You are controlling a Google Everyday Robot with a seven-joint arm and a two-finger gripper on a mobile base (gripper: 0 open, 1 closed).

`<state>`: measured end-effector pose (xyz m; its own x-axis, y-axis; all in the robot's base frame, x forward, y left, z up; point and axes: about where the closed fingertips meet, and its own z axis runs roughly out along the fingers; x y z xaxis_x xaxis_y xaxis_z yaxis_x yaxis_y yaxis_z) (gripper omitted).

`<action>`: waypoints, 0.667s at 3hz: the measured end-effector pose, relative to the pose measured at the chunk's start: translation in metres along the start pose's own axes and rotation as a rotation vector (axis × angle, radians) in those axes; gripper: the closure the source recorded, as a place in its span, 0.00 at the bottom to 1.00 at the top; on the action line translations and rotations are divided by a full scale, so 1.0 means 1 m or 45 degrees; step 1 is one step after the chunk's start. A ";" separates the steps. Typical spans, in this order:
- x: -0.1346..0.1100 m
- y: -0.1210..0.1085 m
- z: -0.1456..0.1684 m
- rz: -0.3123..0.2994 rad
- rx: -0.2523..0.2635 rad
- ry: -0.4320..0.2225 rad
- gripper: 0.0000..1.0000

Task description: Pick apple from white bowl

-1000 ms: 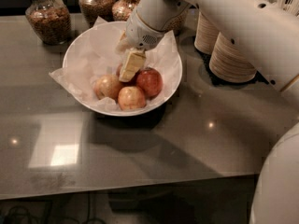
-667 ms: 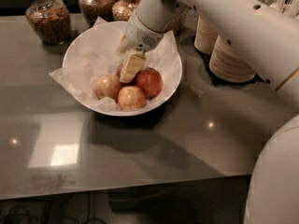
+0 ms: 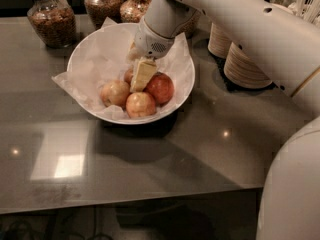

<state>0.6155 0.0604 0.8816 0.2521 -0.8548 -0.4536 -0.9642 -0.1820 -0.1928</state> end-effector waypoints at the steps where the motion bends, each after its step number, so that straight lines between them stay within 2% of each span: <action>1: 0.004 0.000 0.003 0.011 -0.012 0.015 0.37; 2: 0.009 0.001 0.005 0.025 -0.024 0.031 0.36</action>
Offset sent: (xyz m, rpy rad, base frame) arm 0.0016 -0.0275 -0.0718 -0.1303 0.1102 -0.0543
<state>0.6173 0.0553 0.8731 0.2314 -0.8697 -0.4360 -0.9704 -0.1743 -0.1675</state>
